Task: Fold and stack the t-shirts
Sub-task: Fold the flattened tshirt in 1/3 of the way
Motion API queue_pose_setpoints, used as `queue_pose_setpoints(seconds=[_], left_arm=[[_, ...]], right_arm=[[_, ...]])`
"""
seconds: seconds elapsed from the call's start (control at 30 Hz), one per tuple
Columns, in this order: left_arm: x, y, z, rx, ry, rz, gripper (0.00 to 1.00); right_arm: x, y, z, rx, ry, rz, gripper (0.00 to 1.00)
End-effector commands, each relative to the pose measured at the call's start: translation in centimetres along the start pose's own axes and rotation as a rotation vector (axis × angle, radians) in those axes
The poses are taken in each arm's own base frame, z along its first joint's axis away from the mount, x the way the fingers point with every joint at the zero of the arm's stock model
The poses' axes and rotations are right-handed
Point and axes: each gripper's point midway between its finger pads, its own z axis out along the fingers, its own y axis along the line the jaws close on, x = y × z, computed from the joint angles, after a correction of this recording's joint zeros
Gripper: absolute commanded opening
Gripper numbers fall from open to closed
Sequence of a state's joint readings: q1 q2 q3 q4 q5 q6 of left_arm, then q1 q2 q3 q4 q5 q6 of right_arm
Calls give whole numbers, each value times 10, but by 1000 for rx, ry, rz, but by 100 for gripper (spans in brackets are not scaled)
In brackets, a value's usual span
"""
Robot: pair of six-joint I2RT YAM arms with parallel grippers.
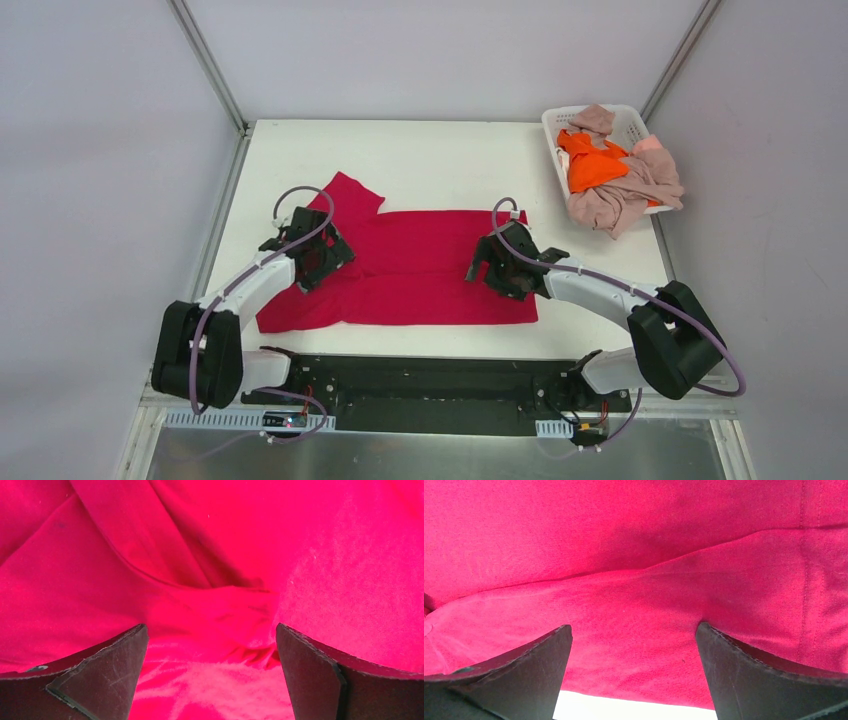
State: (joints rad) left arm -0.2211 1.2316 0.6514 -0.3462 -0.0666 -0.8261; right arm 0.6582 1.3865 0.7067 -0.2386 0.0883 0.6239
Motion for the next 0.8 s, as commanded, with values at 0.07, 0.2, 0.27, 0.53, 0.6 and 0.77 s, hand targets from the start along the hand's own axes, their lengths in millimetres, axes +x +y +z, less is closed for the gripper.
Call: queue_pose_setpoints(seconds=[0.07,0.2,0.27,0.53,0.6,0.77], left_arm=[[-47,-33,12,30,-128,-27,99],[-69,-69,14,99,-138,-10,99],[-78,-77,20,96,-142,2,99],[-98,-90,40,101,-101,36,99],[-102,-91,32,113,-119,55,99],[-105,-86,5,137,-166,77,99]], right_arm=[[7,-14,7,57,25,-25,99],[7,-16,7,69,19,-27,99],[5,-17,7,74,15,-26,99],[2,-16,0,70,0,-33,99],[-1,-13,-3,62,-9,-30,99],[-15,0,-21,13,-55,-27,99]])
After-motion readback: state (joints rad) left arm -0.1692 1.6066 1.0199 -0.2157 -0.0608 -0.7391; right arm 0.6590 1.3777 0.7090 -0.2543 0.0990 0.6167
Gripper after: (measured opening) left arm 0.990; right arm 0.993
